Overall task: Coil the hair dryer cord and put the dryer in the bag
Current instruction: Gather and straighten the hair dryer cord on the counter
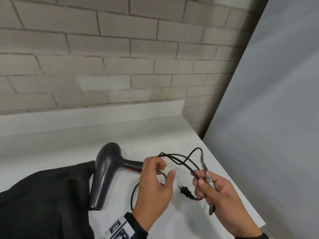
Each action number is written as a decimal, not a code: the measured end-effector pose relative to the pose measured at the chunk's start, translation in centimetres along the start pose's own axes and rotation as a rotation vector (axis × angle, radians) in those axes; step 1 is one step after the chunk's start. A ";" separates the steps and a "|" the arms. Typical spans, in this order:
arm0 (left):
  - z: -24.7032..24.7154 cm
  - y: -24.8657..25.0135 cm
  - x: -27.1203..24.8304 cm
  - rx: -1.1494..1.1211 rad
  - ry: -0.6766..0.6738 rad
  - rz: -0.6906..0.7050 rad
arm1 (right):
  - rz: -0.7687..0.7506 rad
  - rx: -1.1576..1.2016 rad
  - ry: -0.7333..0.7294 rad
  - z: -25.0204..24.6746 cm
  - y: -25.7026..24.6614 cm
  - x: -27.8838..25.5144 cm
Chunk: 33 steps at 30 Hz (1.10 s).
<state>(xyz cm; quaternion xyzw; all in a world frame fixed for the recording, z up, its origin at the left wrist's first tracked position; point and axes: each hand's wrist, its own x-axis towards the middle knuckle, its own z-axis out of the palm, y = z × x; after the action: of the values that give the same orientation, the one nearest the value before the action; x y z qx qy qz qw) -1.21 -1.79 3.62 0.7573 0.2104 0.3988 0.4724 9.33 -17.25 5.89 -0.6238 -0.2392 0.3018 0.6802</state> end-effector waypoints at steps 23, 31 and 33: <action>-3.5 0.6 7.0 -0.280 -0.237 -0.121 | -0.161 -0.079 0.277 -2.7 1.8 -0.9; -3.4 0.2 7.3 -0.516 -0.074 -0.328 | -0.069 -0.296 0.092 -2.6 2.1 -2.4; -4.0 0.0 7.4 -0.653 -0.048 -0.385 | -0.022 -0.350 0.125 -3.0 2.2 -2.4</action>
<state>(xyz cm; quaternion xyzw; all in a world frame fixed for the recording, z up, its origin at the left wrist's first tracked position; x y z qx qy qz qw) 0.00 5.55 7.60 0.5224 0.1995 0.3311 0.7601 9.51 -20.93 3.50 -0.7474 -0.2520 0.2087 0.5782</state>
